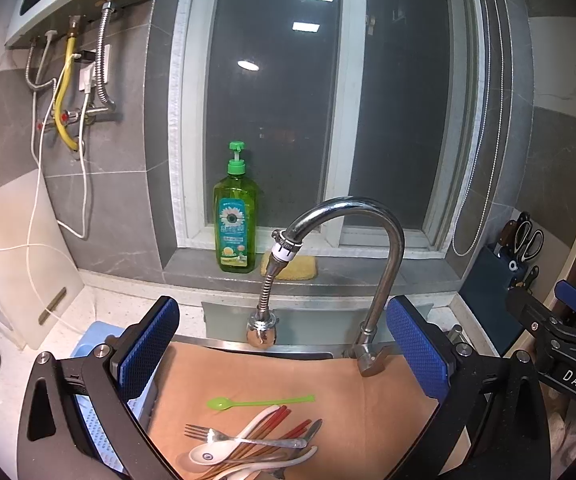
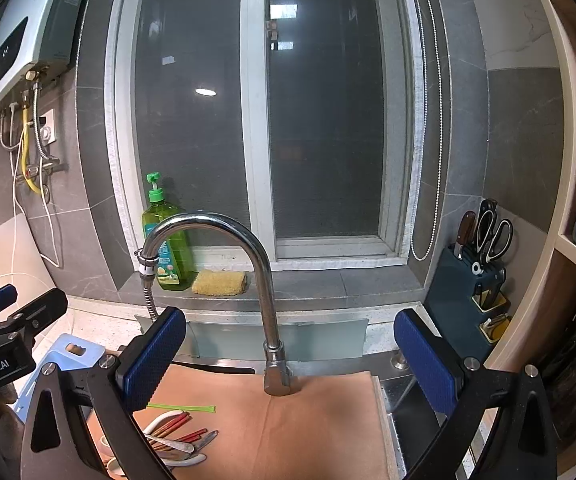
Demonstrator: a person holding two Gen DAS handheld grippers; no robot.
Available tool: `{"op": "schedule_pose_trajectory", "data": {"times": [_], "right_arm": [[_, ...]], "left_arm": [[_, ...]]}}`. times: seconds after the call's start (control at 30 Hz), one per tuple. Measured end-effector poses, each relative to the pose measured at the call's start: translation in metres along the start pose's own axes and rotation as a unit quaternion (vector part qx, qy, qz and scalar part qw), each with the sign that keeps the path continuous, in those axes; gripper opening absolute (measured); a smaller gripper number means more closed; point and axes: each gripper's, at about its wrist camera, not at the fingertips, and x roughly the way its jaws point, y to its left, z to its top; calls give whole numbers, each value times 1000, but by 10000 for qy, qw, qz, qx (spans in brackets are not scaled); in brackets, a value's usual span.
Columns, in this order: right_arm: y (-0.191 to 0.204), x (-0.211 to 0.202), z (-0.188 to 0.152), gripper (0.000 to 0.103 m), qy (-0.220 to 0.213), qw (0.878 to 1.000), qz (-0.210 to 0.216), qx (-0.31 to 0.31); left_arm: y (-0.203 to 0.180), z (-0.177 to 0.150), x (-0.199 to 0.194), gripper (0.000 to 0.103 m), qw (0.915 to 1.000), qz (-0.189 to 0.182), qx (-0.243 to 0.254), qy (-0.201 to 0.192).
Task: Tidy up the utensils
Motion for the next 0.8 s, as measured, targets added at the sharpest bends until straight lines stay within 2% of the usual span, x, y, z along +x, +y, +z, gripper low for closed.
{"op": "schedule_pose_trajectory", "data": {"times": [0.8], "right_arm": [[-4, 4, -1, 102, 9, 10000, 0, 24]], "left_arm": [[-2, 1, 1, 103, 10000, -5, 45, -20]]}}
